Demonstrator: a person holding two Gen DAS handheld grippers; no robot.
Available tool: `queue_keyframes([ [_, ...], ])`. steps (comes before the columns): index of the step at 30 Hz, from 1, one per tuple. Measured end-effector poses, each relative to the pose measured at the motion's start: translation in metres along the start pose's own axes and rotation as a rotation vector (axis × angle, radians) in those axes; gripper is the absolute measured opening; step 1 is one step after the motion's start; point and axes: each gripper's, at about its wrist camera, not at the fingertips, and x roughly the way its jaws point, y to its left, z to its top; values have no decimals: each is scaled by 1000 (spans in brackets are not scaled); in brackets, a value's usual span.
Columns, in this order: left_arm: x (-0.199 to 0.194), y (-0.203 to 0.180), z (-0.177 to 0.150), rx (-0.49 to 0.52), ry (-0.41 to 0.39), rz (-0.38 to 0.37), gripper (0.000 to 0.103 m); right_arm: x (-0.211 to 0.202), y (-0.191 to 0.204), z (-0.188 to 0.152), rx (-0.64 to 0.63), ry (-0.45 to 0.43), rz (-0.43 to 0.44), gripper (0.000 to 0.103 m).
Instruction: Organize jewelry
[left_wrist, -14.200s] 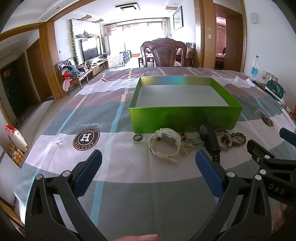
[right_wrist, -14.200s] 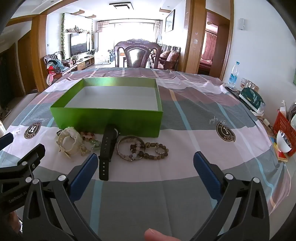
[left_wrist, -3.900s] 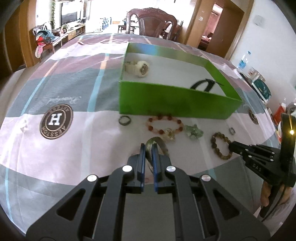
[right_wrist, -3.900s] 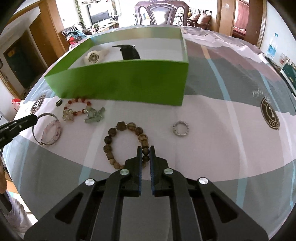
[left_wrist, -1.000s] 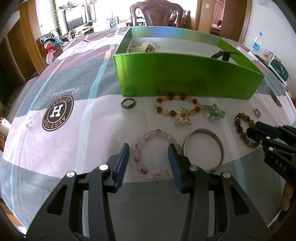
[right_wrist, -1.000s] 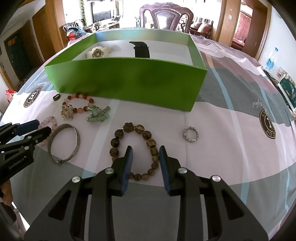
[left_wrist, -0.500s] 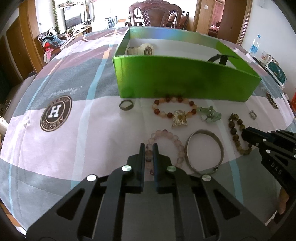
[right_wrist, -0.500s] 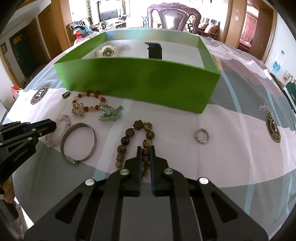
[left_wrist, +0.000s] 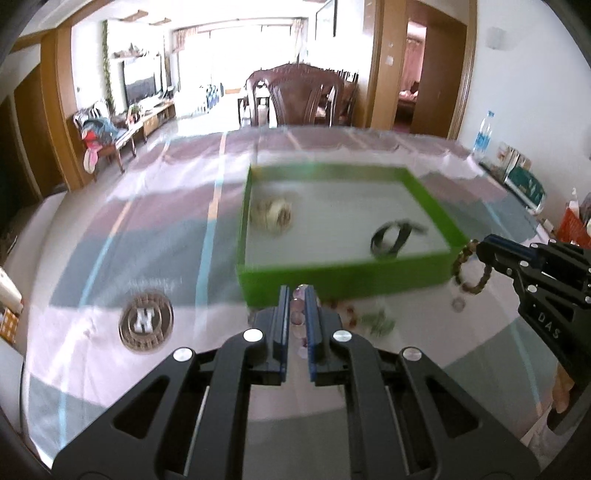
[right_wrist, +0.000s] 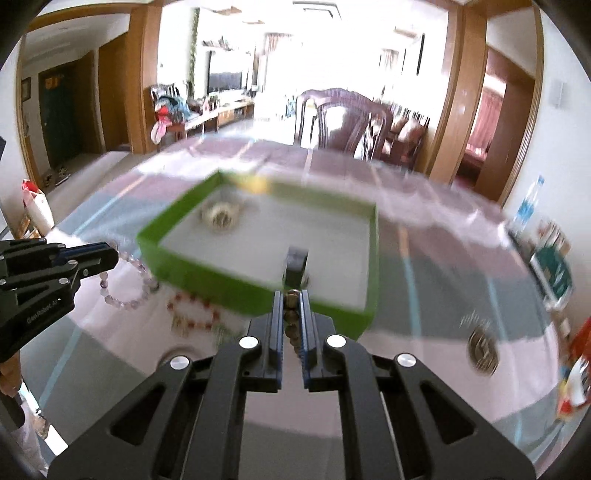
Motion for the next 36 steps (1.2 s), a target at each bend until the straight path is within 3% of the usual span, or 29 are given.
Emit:
queue_keyframes([
  [6,16,3,52,-32,-13,9,8,16,-8,48,2,-36,-31,8],
  [13,83,7,81,-66,86,34,8,66,-11,77,68,30,5,8],
  [18,112,10,71,-79,139,41,10,99,-4,72,64,103,19,8],
  [19,112,11,68,-86,140,33,18,102,-1,71,58,111,20,11],
  [20,110,11,67,-90,136,31,33,103,0,68,56,120,20,20],
  [21,101,12,66,-92,111,29,36,102,1,65,57,129,19,24],
  [27,56,8,38,-47,55,39,37,52,-8,34,71,91,60,26],
  [32,60,5,-3,-29,135,16,37,39,-2,-4,50,143,117,26],
  [36,79,5,-15,-44,199,20,37,70,13,-22,52,240,154,26],
])
